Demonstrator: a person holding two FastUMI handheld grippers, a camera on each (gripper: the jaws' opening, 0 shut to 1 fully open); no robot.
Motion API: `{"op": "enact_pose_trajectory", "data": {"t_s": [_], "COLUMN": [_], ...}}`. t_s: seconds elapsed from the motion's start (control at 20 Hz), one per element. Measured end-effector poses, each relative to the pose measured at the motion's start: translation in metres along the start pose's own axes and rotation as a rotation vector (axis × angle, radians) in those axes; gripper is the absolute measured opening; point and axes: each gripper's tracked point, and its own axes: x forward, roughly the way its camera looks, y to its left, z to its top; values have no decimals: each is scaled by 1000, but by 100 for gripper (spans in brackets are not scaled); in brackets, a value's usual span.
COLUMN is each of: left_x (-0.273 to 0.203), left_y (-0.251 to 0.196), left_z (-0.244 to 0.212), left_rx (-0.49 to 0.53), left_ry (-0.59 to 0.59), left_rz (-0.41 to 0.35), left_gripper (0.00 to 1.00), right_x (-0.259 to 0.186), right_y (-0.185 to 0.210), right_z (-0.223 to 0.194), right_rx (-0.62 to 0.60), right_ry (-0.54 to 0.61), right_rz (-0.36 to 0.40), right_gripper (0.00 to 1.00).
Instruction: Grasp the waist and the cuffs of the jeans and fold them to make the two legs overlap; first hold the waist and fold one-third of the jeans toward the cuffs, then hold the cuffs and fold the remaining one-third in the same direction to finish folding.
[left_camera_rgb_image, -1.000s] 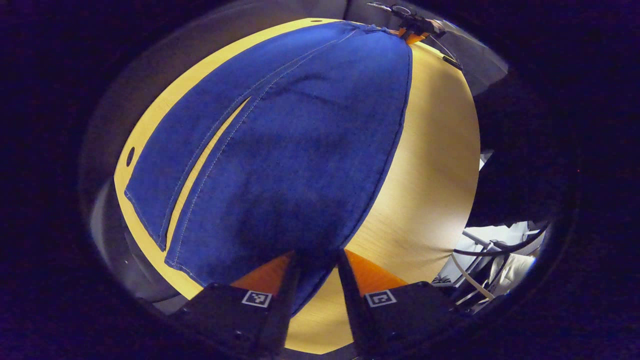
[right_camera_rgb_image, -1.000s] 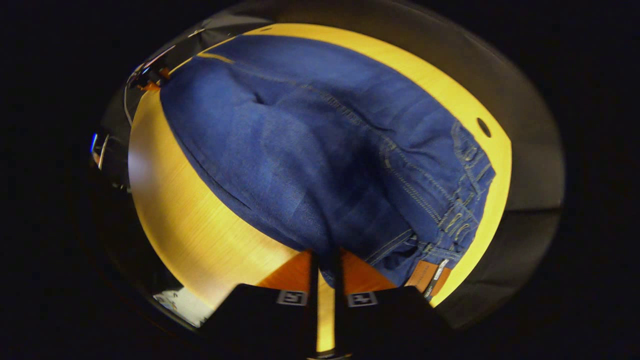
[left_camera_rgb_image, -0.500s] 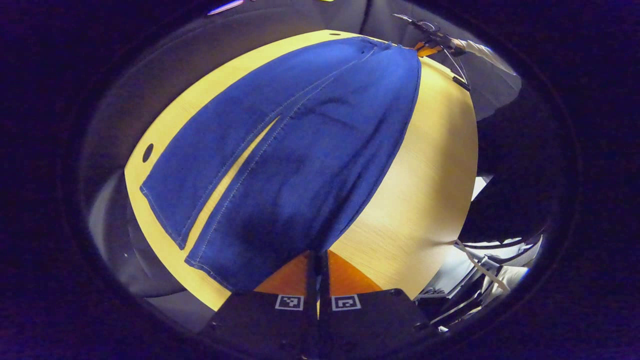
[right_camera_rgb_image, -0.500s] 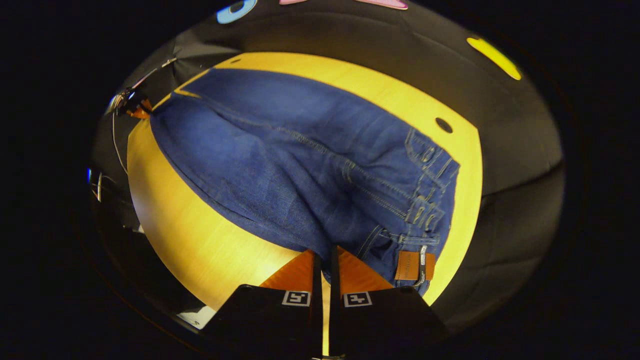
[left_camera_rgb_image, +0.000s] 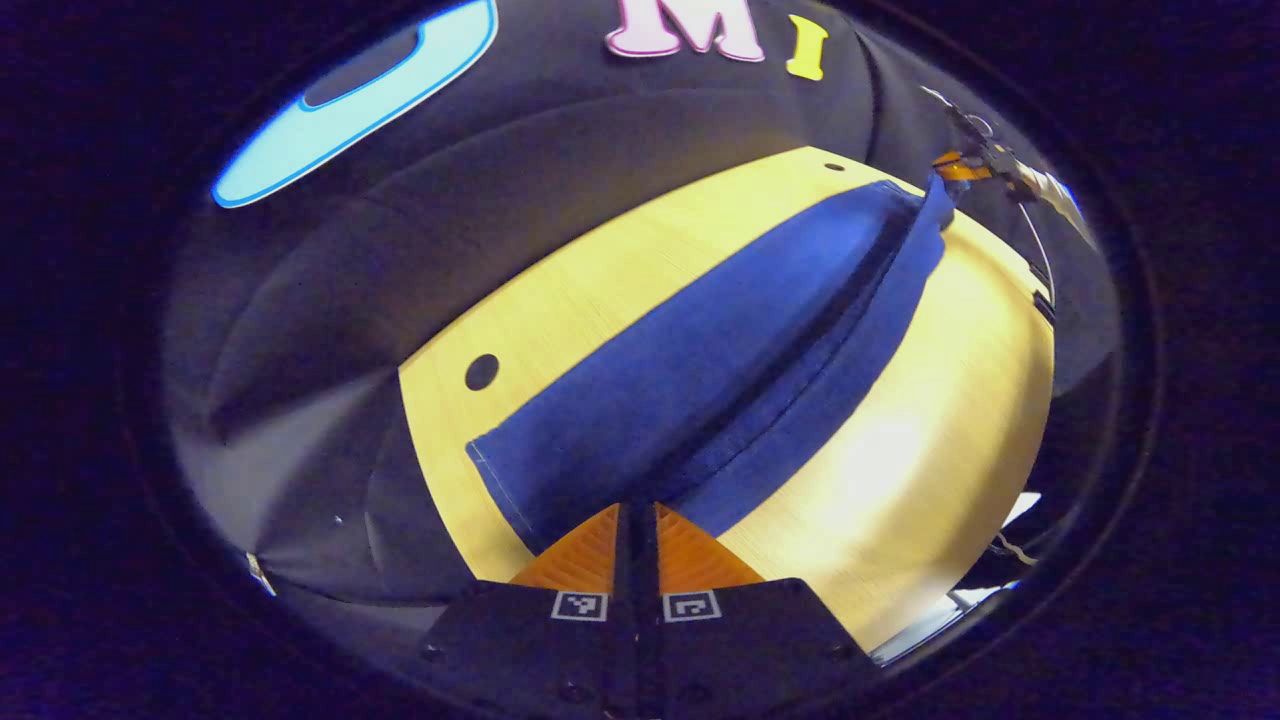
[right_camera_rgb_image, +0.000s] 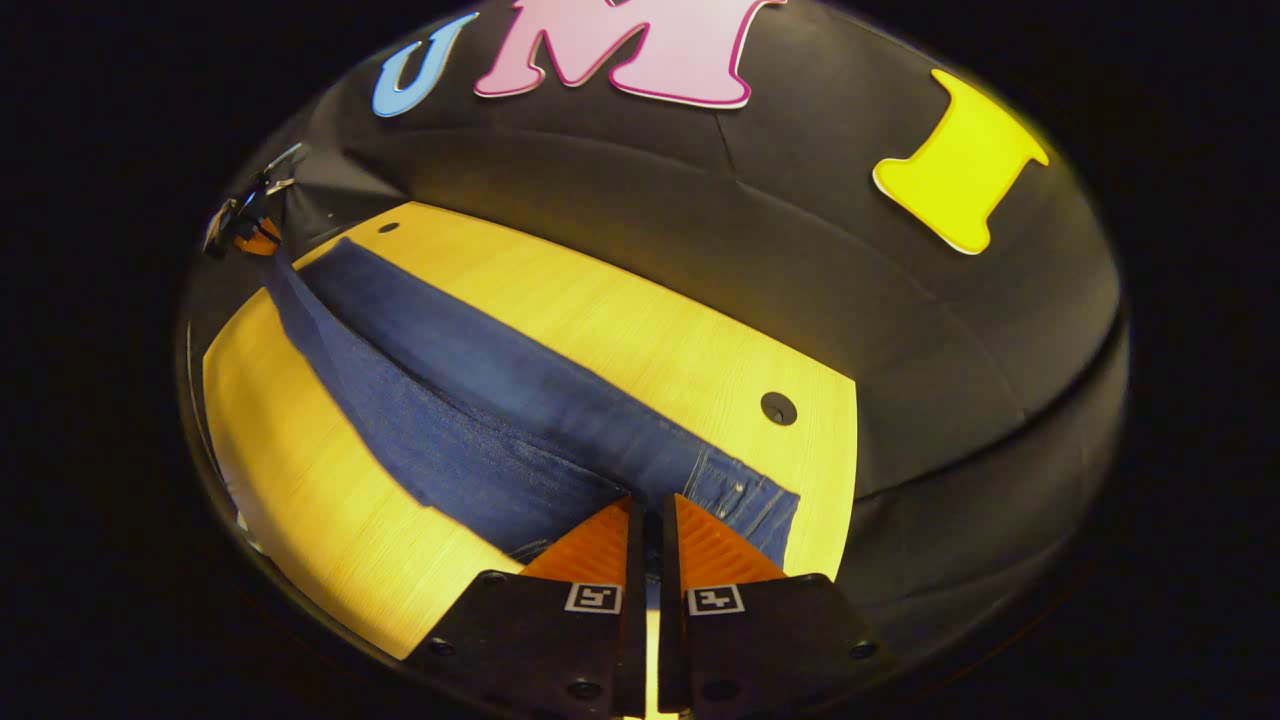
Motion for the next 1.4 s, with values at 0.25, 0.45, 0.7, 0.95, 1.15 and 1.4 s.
{"op": "enact_pose_trajectory", "data": {"t_s": [0.25, 0.45, 0.7, 0.95, 1.15, 1.4], "left_x": [77, 107, 54, -20, -56, -74], "left_y": [72, 78, 68, 8, -65, -144], "left_z": [1, -5, 31, 90, 115, 122], "left_rx": [11, -122, -171, -289, -338, -313], "left_ry": [151, 72, -112, -398, -543, -559], "left_rz": [258, 281, 284, 191, 111, 10], "left_gripper": [6, 6, 10, 63, 94, 95], "right_x": [101, 137, 108, 16, -28, 5], "right_y": [-15, -10, 7, -44, -88, -119], "right_z": [-4, -24, 6, 40, -18, -111], "right_rx": [104, 9, 152, 325, 654, 1144], "right_ry": [102, 160, 48, -91, -63, -30], "right_rz": [-103, -163, -33, -100, -167, -228], "right_gripper": [9, 10, 71, 98, 98, 99]}}
